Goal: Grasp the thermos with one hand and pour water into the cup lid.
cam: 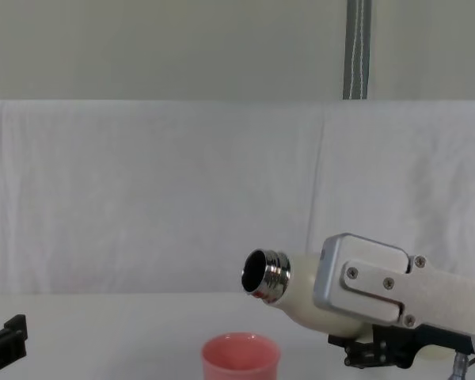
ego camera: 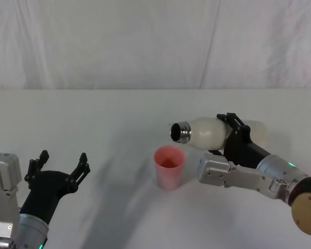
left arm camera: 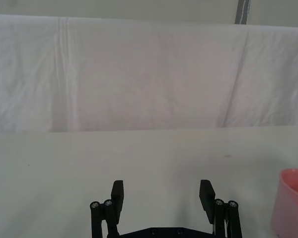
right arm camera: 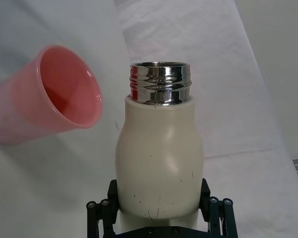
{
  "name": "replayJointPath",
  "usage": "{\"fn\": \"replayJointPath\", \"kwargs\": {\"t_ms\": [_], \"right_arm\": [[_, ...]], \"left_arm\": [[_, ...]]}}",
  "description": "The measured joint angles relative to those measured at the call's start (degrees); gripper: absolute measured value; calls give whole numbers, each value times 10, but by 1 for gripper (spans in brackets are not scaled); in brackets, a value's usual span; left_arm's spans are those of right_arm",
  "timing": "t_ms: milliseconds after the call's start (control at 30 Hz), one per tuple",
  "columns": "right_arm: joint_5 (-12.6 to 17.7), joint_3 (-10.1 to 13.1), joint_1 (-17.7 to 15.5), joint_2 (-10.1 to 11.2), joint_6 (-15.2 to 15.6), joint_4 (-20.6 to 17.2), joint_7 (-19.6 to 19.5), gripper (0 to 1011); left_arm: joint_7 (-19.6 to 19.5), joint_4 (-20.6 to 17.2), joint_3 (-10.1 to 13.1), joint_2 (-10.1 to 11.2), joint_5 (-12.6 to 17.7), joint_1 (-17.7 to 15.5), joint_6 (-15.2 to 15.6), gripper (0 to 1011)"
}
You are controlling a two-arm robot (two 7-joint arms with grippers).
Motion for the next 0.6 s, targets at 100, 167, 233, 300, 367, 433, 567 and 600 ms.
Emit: {"fn": "replayJointPath", "kwargs": {"t_ms": [100,167,233,300,367,433,567,600], "right_arm": [[-8,-3,2,1,1,1,0,950],[-12,-5,4,2,2,1,0,950],[-18,-7,6,3,3,2,0,950],[-25,-10,8,5,5,2,0,950],[-31,-12,9,7,7,3,0,950],[-38,-14,10,8,9,4,-1,950],[-52,-20,13,10,12,4,-5,950],[-57,-22,14,11,14,4,-5,950]], "left_arm": [[0,0,0,0,0,0,0,1001],[0,0,0,0,0,0,0,1001],[0,0,0,0,0,0,0,1001],[0,0,0,0,0,0,0,1001],[0,0,0,0,0,0,0,1001],[0,0,0,0,0,0,0,1001],[0,0,0,0,0,0,0,1001],[0,0,0,0,0,0,0,1001]]}}
